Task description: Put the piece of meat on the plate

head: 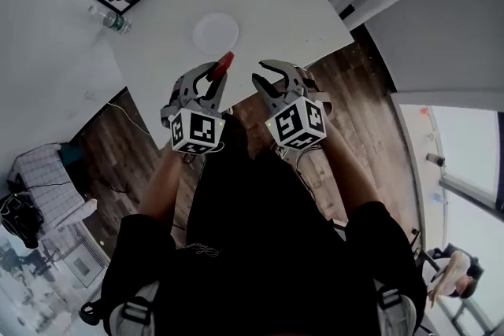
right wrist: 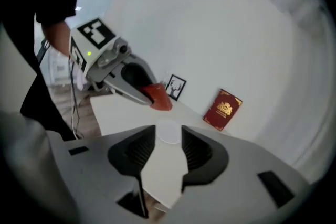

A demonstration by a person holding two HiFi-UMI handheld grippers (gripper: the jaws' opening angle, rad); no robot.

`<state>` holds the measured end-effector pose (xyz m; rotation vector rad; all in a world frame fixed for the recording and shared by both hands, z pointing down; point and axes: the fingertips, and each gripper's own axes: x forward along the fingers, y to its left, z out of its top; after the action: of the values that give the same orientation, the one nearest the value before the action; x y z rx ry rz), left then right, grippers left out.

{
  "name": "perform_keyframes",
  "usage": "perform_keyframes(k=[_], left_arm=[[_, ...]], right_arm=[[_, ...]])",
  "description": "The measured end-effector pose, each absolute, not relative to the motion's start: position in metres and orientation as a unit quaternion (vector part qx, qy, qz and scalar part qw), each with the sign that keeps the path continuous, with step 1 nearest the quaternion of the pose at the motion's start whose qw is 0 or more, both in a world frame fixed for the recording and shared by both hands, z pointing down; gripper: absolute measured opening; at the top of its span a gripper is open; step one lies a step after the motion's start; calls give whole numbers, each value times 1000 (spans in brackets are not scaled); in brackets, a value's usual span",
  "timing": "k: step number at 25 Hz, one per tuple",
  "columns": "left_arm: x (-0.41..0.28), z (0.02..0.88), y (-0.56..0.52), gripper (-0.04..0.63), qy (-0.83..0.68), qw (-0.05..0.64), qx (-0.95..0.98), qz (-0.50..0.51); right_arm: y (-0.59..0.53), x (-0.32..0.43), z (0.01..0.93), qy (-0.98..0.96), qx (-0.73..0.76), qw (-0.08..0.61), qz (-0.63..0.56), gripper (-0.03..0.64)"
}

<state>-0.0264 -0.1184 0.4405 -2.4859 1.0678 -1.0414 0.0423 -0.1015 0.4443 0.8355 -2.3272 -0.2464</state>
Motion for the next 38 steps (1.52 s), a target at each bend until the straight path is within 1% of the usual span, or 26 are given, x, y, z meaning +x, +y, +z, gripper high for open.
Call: perform_keyframes(k=[1, 3, 5, 10, 14, 20, 25, 29, 30, 32, 35, 38], left_arm=[[-32, 442, -126, 86, 353, 168, -837, -383], [-41, 445, -139, 86, 321, 253, -808, -425], [-44, 448, -144, 86, 289, 291, -796, -445], [-44, 458, -149, 86, 266, 317, -787, -458], [-47, 465, -155, 86, 262, 329, -777, -468], [-55, 477, -168, 86, 269, 344, -760, -482], [-59, 480, -175, 101, 307, 322, -766, -463], [-76, 483, -178, 104, 350, 282, -768, -456], [-83, 484, -179, 95, 368, 267, -767, -453], [-99, 485, -180, 3, 409, 220, -770, -437], [-112, 489, -175, 3, 456, 110, -790, -395], [-114, 495, -168, 3, 487, 44, -791, -367]], right_arm=[[-111, 33, 448, -874, 296, 357, -145, 186], [-129, 12, 449, -841, 257, 398, -262, 198], [-140, -8, 446, -815, 224, 415, -336, 198], [-147, -36, 458, -783, 167, 446, -400, 164], [-156, -48, 465, -771, 157, 449, -423, 103], [-167, -55, 476, -766, 148, 453, -432, 94], [-171, -55, 485, -766, 151, 462, -421, 92], [-177, -46, 489, -757, 165, 473, -419, 92], [-179, -43, 491, -756, 168, 479, -414, 92], [-181, -36, 495, -752, 172, 490, -406, 92], [-179, -30, 500, -751, 181, 498, -395, 92], [-176, -30, 504, -749, 186, 505, -386, 92]])
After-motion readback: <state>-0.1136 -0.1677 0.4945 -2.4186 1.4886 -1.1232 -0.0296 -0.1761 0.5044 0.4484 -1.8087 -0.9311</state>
